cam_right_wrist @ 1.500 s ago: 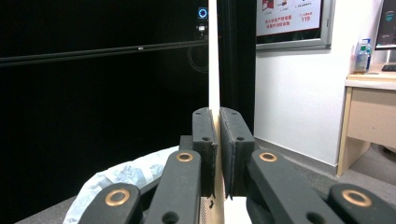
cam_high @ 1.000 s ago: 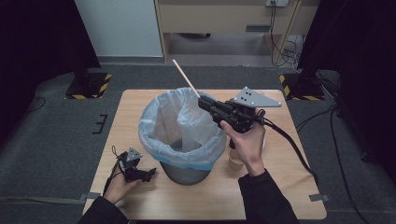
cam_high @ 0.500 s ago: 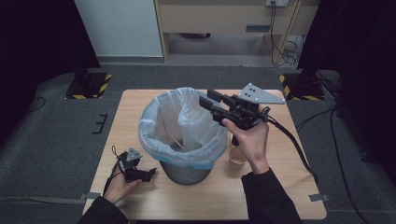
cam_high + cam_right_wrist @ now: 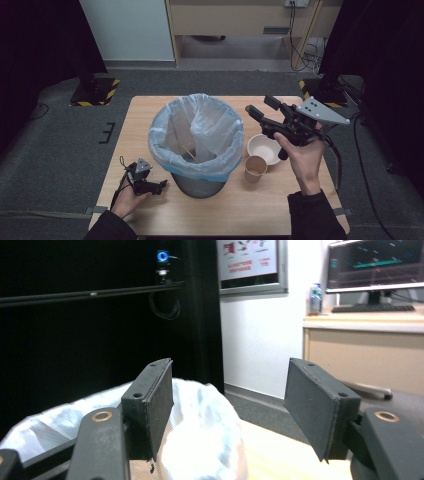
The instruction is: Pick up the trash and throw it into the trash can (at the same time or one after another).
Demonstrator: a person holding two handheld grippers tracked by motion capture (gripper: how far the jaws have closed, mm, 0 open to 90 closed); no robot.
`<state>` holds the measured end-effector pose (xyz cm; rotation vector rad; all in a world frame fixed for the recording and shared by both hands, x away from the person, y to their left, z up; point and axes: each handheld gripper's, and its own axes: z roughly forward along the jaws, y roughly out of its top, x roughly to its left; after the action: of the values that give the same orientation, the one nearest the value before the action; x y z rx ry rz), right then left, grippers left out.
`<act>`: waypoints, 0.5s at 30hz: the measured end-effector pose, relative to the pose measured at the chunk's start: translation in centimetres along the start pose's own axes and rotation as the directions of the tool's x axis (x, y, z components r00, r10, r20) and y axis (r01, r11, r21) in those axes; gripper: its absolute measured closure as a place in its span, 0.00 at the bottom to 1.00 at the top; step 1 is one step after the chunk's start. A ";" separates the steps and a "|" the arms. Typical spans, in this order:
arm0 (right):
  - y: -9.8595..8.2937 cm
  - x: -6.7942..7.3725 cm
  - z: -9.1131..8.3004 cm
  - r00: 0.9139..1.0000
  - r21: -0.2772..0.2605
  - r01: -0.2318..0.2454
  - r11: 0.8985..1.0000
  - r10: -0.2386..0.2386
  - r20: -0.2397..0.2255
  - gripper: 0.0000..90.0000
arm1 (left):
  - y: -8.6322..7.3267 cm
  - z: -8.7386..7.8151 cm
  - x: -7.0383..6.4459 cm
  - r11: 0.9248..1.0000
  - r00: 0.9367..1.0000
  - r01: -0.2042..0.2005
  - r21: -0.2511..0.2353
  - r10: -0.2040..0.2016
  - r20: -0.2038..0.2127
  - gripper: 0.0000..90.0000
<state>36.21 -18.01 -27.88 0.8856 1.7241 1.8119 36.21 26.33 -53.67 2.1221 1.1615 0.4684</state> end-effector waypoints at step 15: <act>-9.2 -7.4 -4.7 0.976 0.124 -0.113 0.986 0.086 0.201 0.35 | 0.0 0.0 0.0 1.000 1.000 0.000 0.000 0.000 0.000 0.00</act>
<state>36.91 -25.83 -37.91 1.1845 1.7187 1.6223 36.21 26.33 -53.68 2.1223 1.1610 0.4686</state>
